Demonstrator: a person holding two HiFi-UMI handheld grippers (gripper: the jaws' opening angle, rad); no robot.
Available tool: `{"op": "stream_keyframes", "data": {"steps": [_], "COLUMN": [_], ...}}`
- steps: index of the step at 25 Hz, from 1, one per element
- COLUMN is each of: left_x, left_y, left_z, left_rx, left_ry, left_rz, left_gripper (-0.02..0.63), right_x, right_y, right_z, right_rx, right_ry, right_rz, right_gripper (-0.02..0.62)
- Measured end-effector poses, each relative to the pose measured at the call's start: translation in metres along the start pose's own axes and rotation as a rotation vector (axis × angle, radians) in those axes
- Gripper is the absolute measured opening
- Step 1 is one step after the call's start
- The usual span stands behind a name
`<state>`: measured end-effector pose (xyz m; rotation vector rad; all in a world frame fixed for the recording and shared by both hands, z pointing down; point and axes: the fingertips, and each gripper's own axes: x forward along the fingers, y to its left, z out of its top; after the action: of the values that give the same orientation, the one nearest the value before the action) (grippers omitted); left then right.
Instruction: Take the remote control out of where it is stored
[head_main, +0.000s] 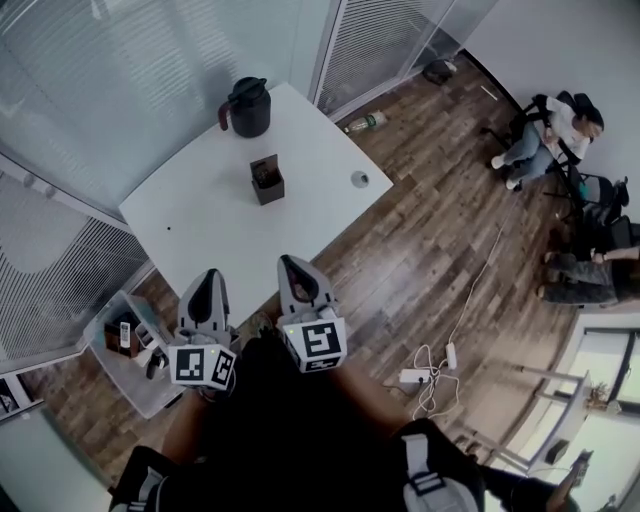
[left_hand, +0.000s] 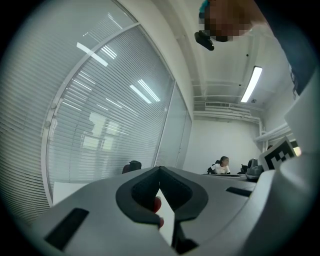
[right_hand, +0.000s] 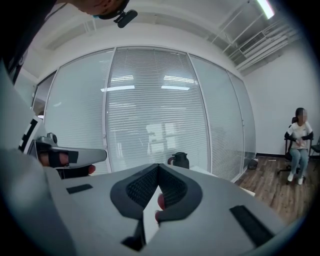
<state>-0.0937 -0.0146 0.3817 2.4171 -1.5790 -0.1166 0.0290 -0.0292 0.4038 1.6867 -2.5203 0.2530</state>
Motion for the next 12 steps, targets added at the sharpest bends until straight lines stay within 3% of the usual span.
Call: {"op": "stream_keyframes", "data": {"steps": [12], "left_x": [0.065], "left_y": [0.017], "left_z": [-0.015], "left_rx": [-0.002], "left_ry": [0.043], "left_rz": [0.049], "left_gripper": [0.006], "right_x": [0.091], "right_y": [-0.044], "right_z": [-0.031], "right_rx": [0.018], "right_ry": [0.08], "right_rz": [0.017], "right_gripper": [-0.003]}}
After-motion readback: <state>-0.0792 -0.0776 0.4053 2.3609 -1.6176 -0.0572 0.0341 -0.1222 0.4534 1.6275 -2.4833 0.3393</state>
